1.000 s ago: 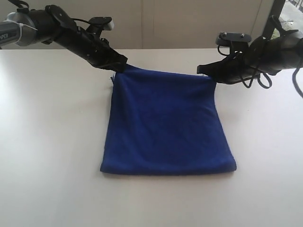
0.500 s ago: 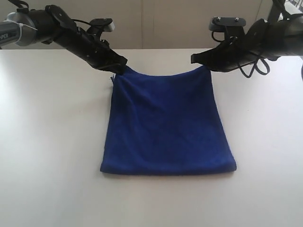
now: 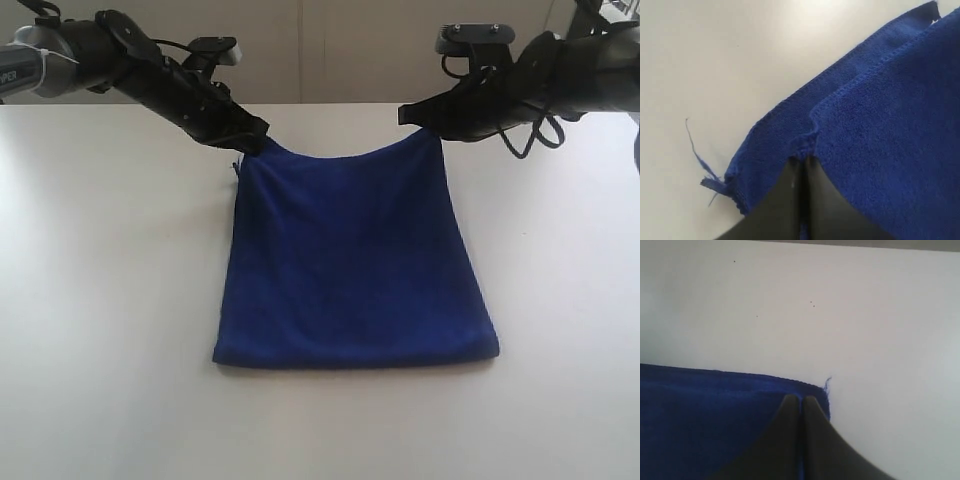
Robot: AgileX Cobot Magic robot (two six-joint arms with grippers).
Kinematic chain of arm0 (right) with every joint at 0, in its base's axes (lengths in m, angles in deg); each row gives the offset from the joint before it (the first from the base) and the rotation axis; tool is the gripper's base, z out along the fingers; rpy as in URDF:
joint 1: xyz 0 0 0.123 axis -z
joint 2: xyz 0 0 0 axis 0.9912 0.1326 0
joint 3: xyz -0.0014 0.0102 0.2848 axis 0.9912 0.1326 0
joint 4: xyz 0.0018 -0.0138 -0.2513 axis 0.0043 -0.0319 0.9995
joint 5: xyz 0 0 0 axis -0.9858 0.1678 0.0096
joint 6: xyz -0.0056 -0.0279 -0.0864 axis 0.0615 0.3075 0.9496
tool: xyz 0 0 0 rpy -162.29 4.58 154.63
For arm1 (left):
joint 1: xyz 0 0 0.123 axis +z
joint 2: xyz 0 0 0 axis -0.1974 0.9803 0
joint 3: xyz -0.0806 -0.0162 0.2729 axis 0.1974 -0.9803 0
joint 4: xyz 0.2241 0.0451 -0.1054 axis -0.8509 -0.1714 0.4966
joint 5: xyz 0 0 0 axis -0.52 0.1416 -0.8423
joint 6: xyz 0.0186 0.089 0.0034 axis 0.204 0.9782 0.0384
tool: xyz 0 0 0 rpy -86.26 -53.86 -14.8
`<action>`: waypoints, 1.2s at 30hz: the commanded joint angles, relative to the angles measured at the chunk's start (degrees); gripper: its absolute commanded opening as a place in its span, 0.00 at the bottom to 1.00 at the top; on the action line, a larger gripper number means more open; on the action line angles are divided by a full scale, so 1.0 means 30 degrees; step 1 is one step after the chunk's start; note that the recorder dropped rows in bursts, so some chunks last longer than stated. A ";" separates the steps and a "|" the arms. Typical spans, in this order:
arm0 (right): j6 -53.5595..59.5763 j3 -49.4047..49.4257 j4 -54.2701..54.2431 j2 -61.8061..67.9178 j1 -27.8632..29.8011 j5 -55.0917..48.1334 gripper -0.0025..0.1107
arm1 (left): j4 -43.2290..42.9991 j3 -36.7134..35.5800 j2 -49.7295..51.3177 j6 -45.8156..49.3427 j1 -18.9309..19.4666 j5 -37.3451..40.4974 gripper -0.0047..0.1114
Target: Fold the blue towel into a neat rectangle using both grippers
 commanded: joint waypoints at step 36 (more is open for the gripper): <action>0.0320 -0.0093 0.0181 0.3318 -0.0021 0.4956 0.02 | -0.0866 0.0031 0.0403 -0.0174 0.0084 -0.1621 0.04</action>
